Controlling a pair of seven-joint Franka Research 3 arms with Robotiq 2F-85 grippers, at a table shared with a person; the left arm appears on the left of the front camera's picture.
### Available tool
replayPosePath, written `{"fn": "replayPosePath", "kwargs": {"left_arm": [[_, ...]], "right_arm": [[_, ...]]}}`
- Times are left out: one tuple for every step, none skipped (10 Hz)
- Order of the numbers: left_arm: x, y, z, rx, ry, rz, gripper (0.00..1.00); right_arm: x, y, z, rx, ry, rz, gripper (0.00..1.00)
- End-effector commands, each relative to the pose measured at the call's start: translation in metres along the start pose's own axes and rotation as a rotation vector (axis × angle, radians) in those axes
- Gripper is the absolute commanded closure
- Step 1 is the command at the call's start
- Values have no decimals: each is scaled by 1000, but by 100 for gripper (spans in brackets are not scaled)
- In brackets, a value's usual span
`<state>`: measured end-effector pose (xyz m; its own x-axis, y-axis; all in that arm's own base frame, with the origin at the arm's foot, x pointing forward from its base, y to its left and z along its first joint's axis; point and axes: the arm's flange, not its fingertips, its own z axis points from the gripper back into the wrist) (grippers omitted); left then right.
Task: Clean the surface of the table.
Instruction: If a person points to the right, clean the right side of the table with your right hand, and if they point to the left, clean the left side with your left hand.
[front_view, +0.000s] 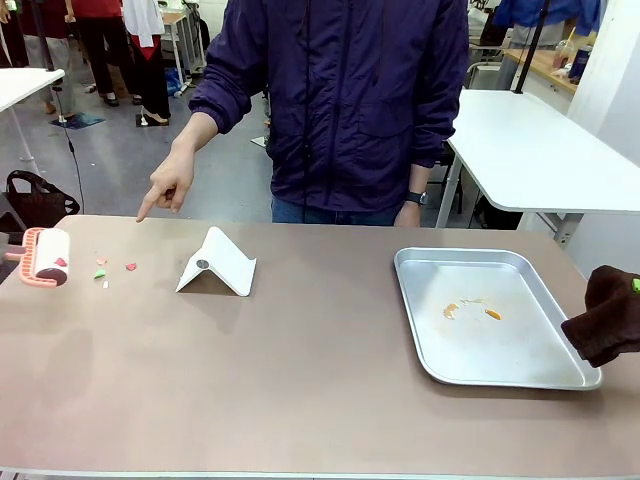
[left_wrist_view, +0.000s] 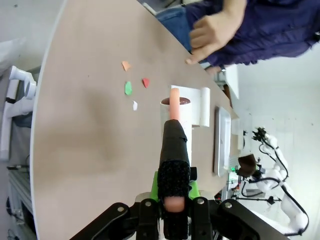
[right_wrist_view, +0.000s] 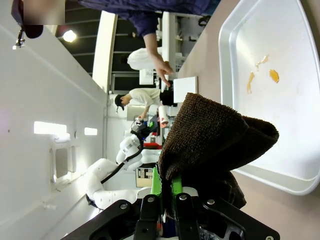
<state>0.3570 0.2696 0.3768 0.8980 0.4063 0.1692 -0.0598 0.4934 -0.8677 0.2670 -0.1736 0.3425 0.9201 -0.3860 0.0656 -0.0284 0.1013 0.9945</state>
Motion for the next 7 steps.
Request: {"fn": "replayPosePath", "kwargs": {"left_arm": [[19,4,-14,48,-28,76,78],[29,7,-19,63,-30,83,78],[37,10,-25,94,-58,64,78],[41,11,-31,119,-78,48,78],[43,12,-36,142,-80,42,78],[44,14,-42,174,-86,38,78],[45,18,-48,207,-97,30,78]], "right_arm": [[-2,6,1,6,10,0,100],[-2,6,1,6,10,0,100],[-2,6,1,6,10,0,100],[-2,6,1,6,10,0,100],[-2,6,1,6,10,0,100],[-2,6,1,6,10,0,100],[-2,6,1,6,10,0,100]]}}
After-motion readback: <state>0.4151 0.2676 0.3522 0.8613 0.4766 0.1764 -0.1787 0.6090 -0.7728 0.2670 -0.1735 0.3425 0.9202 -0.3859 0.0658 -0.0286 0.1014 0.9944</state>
